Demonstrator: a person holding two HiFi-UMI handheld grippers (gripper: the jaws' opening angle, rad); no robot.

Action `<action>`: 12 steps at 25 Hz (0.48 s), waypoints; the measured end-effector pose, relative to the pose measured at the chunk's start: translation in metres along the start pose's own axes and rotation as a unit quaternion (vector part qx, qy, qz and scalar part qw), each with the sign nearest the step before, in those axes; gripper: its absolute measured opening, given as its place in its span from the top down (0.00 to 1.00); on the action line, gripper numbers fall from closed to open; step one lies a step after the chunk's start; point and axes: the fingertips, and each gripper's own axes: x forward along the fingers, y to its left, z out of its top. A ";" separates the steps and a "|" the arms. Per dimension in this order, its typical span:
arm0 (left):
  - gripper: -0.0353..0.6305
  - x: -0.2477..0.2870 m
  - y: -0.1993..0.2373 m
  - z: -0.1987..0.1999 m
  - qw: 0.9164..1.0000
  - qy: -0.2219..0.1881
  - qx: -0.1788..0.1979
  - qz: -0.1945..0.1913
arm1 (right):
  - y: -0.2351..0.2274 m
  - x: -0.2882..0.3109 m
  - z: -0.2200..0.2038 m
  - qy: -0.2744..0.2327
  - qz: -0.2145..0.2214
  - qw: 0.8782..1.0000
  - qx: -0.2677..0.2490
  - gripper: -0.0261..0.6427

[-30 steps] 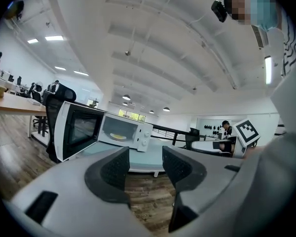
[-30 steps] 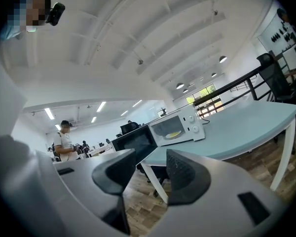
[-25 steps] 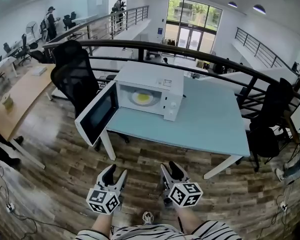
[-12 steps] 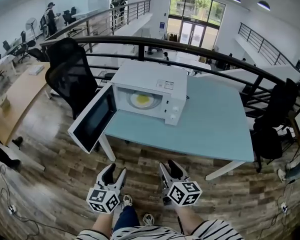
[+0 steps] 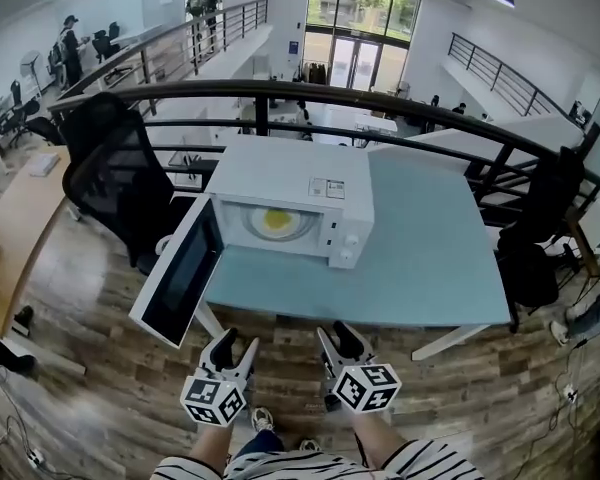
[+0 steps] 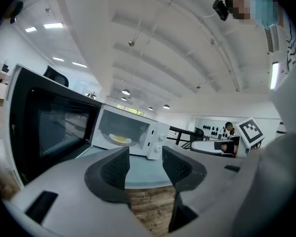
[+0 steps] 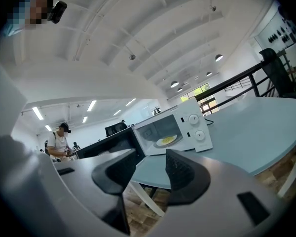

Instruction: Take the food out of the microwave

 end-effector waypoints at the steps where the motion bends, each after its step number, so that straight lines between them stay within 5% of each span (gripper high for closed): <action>1: 0.66 0.006 0.006 0.002 1.000 0.001 0.000 -0.006 | 0.001 0.007 0.001 -0.002 -0.005 1.000 0.002 0.68; 12: 0.66 0.058 0.058 0.008 0.998 0.020 -0.001 -0.063 | -0.002 0.073 0.000 -0.021 -0.059 0.998 0.003 0.68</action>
